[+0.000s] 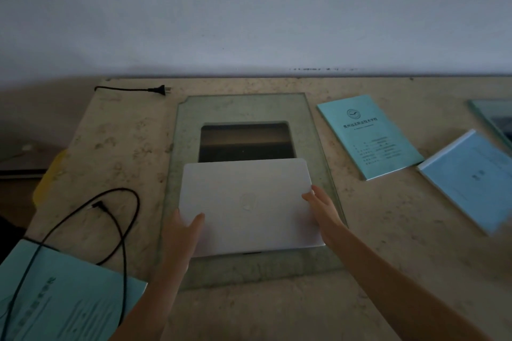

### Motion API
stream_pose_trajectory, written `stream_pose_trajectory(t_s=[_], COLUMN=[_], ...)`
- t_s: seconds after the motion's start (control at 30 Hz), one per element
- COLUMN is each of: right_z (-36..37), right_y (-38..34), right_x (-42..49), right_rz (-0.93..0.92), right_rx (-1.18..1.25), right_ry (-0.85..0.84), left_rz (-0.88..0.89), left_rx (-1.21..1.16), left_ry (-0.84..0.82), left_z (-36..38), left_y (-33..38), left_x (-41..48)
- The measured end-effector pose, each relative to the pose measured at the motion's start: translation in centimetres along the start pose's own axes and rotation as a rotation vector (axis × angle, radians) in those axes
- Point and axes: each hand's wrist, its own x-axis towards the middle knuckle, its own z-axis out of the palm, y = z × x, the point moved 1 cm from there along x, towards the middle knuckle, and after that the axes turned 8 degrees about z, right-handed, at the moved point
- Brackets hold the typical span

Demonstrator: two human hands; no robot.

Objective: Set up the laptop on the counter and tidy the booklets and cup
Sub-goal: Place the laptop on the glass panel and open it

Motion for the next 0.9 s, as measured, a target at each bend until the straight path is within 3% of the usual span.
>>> stream_pose_trajectory(t_s=[0.3, 0.4, 0.47, 0.63, 0.77, 0.9], right_z=[0.4, 1.4, 3.2, 7.6, 7.9, 7.7], right_y=[-0.4, -0.5, -0.1, 2.5, 2.8, 2.7], right_x=[-1.2, -1.7, -2.4, -3.5, -3.6, -3.6], right_rz=[-0.018, -0.12, -0.335, -0.756, -0.839, -0.881], right_rx=[-0.051, -0.424, -0.736, -1.252, -1.312, -1.342], right_ry=[-0.058, 0.049, 0.074, -0.188, -0.118, -0.074], left_rz=[0.043, 0.107, 0.162, 0.386, 0.477, 0.558], left_rx=[0.033, 0.116, 0.144, 0.289, 0.413, 0.497], left_ry=[-0.08, -0.11, -0.137, -0.296, -0.368, -0.333], left_z=[-0.8, -1.2, -1.6, -2.7, -3.3, -3.3], left_y=[0.1, 0.0, -0.5, -2.3, -3.6, -4.7], left_x=[-1.7, -2.3, -2.7, -3.3, -3.2, -2.9])
